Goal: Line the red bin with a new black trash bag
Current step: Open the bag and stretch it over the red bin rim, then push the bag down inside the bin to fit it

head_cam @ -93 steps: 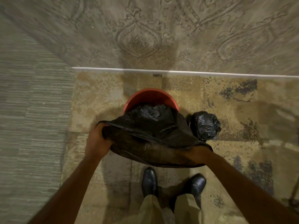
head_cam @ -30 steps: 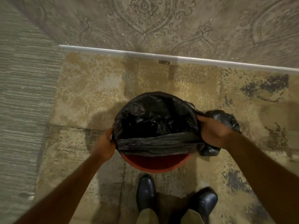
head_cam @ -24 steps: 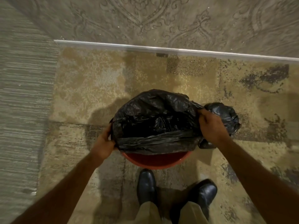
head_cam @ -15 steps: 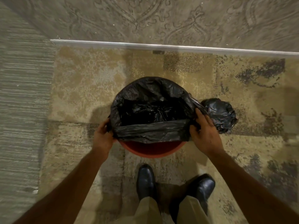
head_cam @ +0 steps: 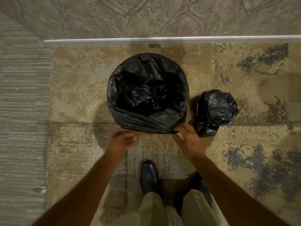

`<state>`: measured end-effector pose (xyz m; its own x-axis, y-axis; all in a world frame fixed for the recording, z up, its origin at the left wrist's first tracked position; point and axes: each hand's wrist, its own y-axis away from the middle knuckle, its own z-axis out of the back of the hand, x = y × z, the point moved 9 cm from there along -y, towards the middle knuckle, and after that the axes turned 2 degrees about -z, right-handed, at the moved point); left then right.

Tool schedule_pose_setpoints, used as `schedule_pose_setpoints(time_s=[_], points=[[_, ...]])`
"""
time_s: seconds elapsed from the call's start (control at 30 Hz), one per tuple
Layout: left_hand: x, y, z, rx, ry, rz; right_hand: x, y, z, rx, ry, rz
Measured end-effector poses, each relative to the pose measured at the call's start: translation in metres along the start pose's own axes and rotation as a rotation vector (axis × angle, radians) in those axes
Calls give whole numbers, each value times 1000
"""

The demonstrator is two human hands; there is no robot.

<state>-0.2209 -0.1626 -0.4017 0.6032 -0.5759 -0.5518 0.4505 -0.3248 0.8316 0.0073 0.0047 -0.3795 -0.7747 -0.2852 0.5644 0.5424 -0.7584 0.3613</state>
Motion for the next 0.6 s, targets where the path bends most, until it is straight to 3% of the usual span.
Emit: schedule_pose_setpoints(time_s=[0.13,0.27,0.6], points=[[-19,-11,-6,62,267,16,22,-2,-16,23,164,62],[-25,-16,3,59,297,-17,32,11,-35,113,238,76],[12,-45,18,-164,39,89,6,8,-79,413,401,-62]])
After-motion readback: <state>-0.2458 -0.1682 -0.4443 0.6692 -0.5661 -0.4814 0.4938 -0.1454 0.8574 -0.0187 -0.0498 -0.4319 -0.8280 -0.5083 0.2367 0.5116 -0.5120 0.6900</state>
